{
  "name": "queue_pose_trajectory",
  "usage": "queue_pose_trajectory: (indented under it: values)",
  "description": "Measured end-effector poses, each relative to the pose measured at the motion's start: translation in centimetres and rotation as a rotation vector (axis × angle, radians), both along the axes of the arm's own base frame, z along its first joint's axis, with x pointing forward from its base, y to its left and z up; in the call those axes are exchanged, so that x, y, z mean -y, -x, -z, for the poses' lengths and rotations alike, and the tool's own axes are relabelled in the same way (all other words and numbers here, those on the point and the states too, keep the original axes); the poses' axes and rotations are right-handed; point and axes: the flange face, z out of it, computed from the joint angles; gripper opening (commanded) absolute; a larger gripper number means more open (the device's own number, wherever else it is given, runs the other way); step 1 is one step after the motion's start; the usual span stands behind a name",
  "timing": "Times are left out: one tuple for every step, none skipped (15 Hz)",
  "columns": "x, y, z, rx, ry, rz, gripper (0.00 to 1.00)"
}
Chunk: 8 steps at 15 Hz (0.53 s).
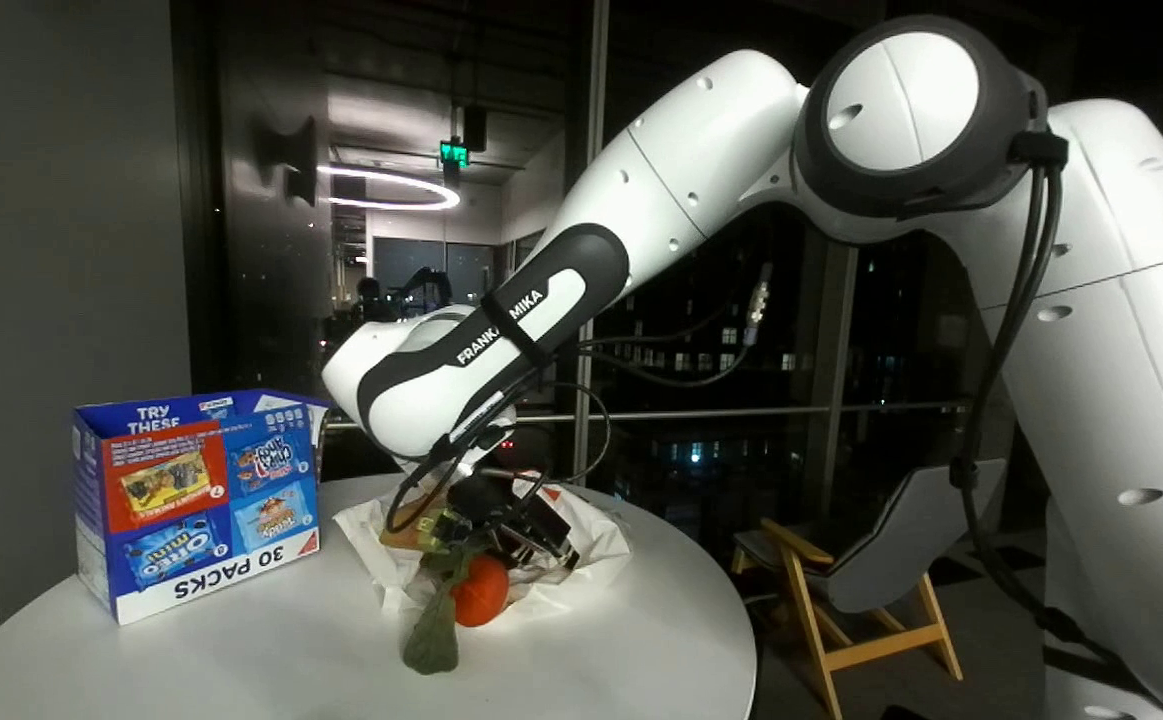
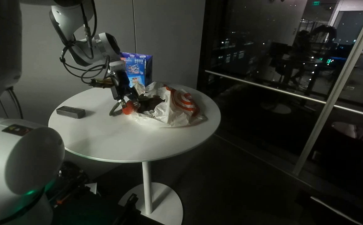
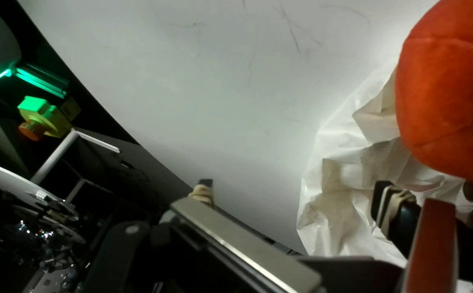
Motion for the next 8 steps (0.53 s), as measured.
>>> queue_pose_trajectory:
  values:
    - [0.2, -0.3, 0.5, 0.006, -0.009, 0.002, 1.00]
    - [0.3, -0.6, 1.2, 0.015, -0.021, 0.000, 1.00]
    - [0.3, -0.9, 1.8, 0.027, -0.035, -0.002, 1.00]
    - [0.3, -1.3, 2.5, 0.041, -0.049, -0.003, 1.00]
    - [0.4, -1.6, 3.1, 0.054, -0.061, -0.004, 1.00]
    - [0.4, -1.9, 3.7, 0.068, -0.072, -0.002, 1.00]
    - [0.5, -2.1, 4.3, 0.080, -0.080, 0.000, 1.00]
    - [0.6, -2.3, 4.7, 0.086, -0.085, 0.001, 1.00]
